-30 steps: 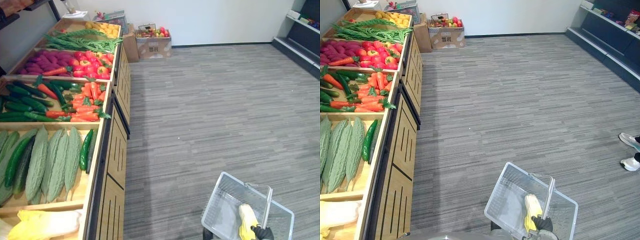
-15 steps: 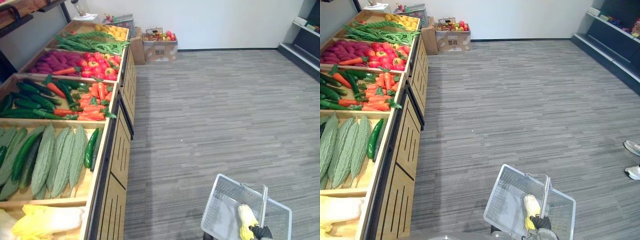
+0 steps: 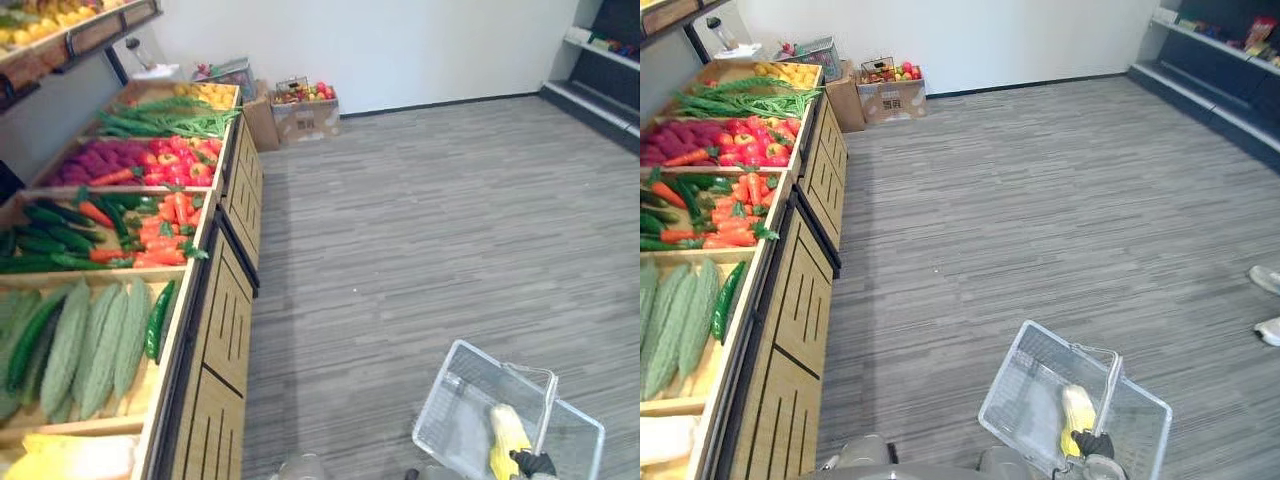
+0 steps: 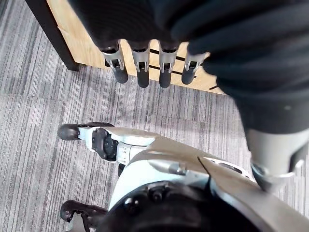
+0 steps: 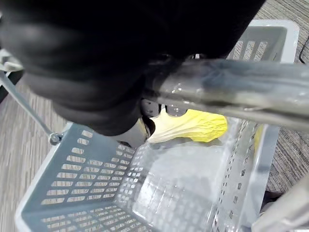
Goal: Pick vegetable in the basket
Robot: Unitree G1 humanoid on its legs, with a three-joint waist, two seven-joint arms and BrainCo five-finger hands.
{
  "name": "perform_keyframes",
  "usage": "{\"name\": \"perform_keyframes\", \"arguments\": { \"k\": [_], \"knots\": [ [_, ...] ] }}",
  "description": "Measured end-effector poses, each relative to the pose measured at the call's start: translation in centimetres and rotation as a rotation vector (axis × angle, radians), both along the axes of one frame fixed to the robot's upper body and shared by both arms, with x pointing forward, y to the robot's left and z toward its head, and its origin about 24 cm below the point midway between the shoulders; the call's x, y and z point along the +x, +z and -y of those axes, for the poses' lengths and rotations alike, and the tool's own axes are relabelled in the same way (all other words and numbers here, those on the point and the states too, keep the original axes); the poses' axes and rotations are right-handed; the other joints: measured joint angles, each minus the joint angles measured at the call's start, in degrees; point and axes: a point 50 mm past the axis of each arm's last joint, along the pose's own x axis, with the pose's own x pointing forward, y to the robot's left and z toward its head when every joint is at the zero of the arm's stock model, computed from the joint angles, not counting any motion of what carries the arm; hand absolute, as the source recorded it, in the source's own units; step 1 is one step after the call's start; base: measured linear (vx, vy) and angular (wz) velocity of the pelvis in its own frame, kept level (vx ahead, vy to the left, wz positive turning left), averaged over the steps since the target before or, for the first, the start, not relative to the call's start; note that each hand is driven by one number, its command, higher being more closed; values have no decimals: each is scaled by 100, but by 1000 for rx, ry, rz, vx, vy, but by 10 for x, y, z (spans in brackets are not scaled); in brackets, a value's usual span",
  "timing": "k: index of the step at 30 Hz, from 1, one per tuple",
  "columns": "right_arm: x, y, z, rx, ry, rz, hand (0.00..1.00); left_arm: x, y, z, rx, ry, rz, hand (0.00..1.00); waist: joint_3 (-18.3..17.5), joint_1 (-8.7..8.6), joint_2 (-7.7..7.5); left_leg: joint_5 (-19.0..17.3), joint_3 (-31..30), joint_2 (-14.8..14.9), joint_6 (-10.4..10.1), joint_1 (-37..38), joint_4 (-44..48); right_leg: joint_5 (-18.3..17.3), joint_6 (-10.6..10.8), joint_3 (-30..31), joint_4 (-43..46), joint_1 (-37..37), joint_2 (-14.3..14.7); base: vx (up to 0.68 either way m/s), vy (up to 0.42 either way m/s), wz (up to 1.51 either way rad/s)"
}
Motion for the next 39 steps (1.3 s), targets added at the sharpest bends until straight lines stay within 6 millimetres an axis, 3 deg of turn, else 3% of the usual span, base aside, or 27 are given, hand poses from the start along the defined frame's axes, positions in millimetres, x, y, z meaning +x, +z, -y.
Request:
{"name": "perform_keyframes", "arguments": {
  "k": [3, 6, 7, 8, 9, 12, 15, 16, 18, 19, 20, 21, 22, 23, 25, 26, 28, 29, 31, 32, 33, 34, 35, 37, 39],
  "knots": [
    [1, 1, 2, 0, -23, 11, 100, -5, -1, 4, -15, 2, -5, 0, 5, 67, 9, 76, -69, -236, -25, -22, -1535, -4, 3, 113, -179, 125, -31, 168, 70, -17],
    [2, 3, 4, -7, -16, 23, 100, -10, -1, 8, -23, 8, -14, 0, 36, 77, 62, 670, -591, -463, -104, -77, -3292, -134, 148, 188, -211, 221, -85, 208, 177, -11],
    [2, 4, 5, -12, -13, 29, 100, -12, -2, 9, -26, 11, -16, 0, 47, 88, 90, 725, -675, -444, -96, -90, -3425, -190, 198, 222, -171, 242, -87, 337, 313, -30],
    [0, 2, 2, -7, -7, 24, 100, -15, -2, 10, -25, 24, -20, 0, 67, 138, 34, 855, -563, -512, 57, -40, -3232, -343, 322, 386, -109, 299, -194, 303, 277, -49],
    [1, 1, -2, 3, 10, 27, 100, -17, -1, 8, -17, 28, -17, 0, 26, 234, 8, 497, -379, -627, 229, -13, -3027, -347, 333, 454, -147, 407, -329, 325, 260, -50],
    [7, 2, -8, 8, 77, 35, 100, -14, 0, 0, 9, 12, 0, 0, 75, 205, -136, -88, -255, -819, 462, -91, -2317, -365, 342, 480, 1, 542, -578, 309, 207, -22],
    [6, 0, -11, 21, 84, 31, 100, -11, 1, -2, 15, -5, 3, 0, -30, 216, -167, -334, -178, -939, 557, -69, -2118, -354, 357, 500, 171, 576, -716, 226, 174, -7],
    [4, -1, -13, 26, 80, 31, 100, -9, 1, -3, 18, -23, 2, 0, -92, 219, -228, -425, -181, -1039, 590, -3, -2173, -313, 430, 535, 498, 426, -787, 207, 130, -8],
    [7, 1, -11, 10, 81, 52, 100, -10, 1, -6, 22, -43, -14, 0, -252, 208, -212, -432, -154, -1168, 635, 192, -2453, -179, 639, 624, 1434, -22, -879, 215, 107, 1],
    [9, 2, -14, 9, 83, 64, 100, -9, 2, -10, 31, -71, -15, 0, -285, 160, -315, -466, -96, -1223, 760, 327, -2533, -50, 702, 610, 2451, -421, -953, 250, 61, 23],
    [11, 2, -16, 10, 81, 75, 100, -9, 4, -19, 47, -98, -24, 0, -251, 105, -561, -481, -89, -1358, 840, 532, -2602, 311, 656, 484, 3202, -752, -1147, 275, 46, 22],
    [11, 2, -16, 9, 81, 76, 100, -10, 4, -23, 55, -104, -31, 0, -253, 88, -624, -493, -126, -1422, 860, 667, -2718, 531, 582, 392, 3502, -860, -1253, 273, 28, 10],
    [12, 3, -16, 5, 80, 80, 100, -10, 5, -25, 60, -119, -44, 0, -246, 72, -622, -503, -160, -1458, 880, 957, -3001, 1148, 385, 348, 4031, -1103, -1336, 333, 9, -6],
    [12, 3, -16, -3, 72, 86, 100, -11, 4, -25, 59, -129, -52, 0, -275, 59, -550, -530, -184, -1410, 968, 1166, -3141, 960, 282, 252, 4406, -1371, -1322, 266, 4, -11],
    [14, 4, -16, -10, 77, 99, 100, -7, 5, -26, 66, -125, -45, 0, -265, 55, -567, -583, -200, -1316, 1020, 1301, -3146, 280, 218, -186, 4489, -1627, -1308, 290, -48, -8],
    [15, 5, -16, -16, 79, 105, 100, -6, 5, -26, 68, -113, -44, 0, -243, 50, -517, -624, -201, -1128, 987, 1452, -3138, -79, 195, -735, 3969, -1724, -1175, 293, -74, -3],
    [15, 4, -18, -17, 89, 107, 100, -4, 5, -27, 67, -105, -35, 0, -247, 16, -437, -657, -200, -891, 921, 1551, -3105, -91, 191, -1065, 2889, -1707, -917, 351, -136, 5],
    [15, 3, -22, -11, 79, 111, 100, 2, 5, -25, 64, -86, -17, 0, -219, -8, -389, -737, -196, -677, 737, 1646, -3005, 26, 288, -1105, 1582, -1699, -684, 483, -208, 14],
    [15, 3, -24, -6, 57, 120, 100, 8, 4, -20, 51, -48, 5, 0, -187, 1, -326, -861, -194, -471, 458, 1755, -2851, 392, 295, -949, 368, -1655, -487, 471, -237, 15],
    [14, 3, -26, -2, 56, 122, 100, 9, 3, -17, 41, -13, 17, 0, -182, -3, -309, -1146, -258, -346, 211, 1878, -2677, 789, 386, -672, -412, -1569, -381, 515, -286, 22],
    [13, 3, -25, -4, 55, 120, 100, 8, 3, -16, 36, 10, 19, 0, -164, -11, -243, -1292, -351, -238, 91, 2019, -2617, 1389, 400, -636, -354, -1479, -301, 659, -381, 31],
    [13, 3, -24, -8, 55, 121, 100, 10, 2, -12, 26, 22, 24, 0, -169, -12, -227, -1312, -408, -161, 50, 2120, -2619, 1585, 362, -642, -198, -1437, -261, 569, -311, 38],
    [19, 7, -19, -21, 51, 138, 100, 20, 2, -3, 3, 28, 59, 0, -146, 12, -16, -1174, -594, -8, -82, 2243, -2607, 1050, 145, -723, 552, -1578, -185, 639, -370, 37],
    [24, 10, -18, -27, 54, 149, 100, 26, 3, 0, 3, 38, 87, 0, -143, 24, 10, -960, -773, 23, -183, 2291, -2513, 595, 76, -853, 1228, -1690, -295, 429, -259, 33],
    [24, 10, -19, -24, 65, 135, 100, 29, 3, 1, 11, 51, 105, 0, -164, 75, -16, -488, -880, 33, -176, 2343, -2323, 133, 12, -962, 1713, -1566, -428, 405, -226, 41]
  ]
}}
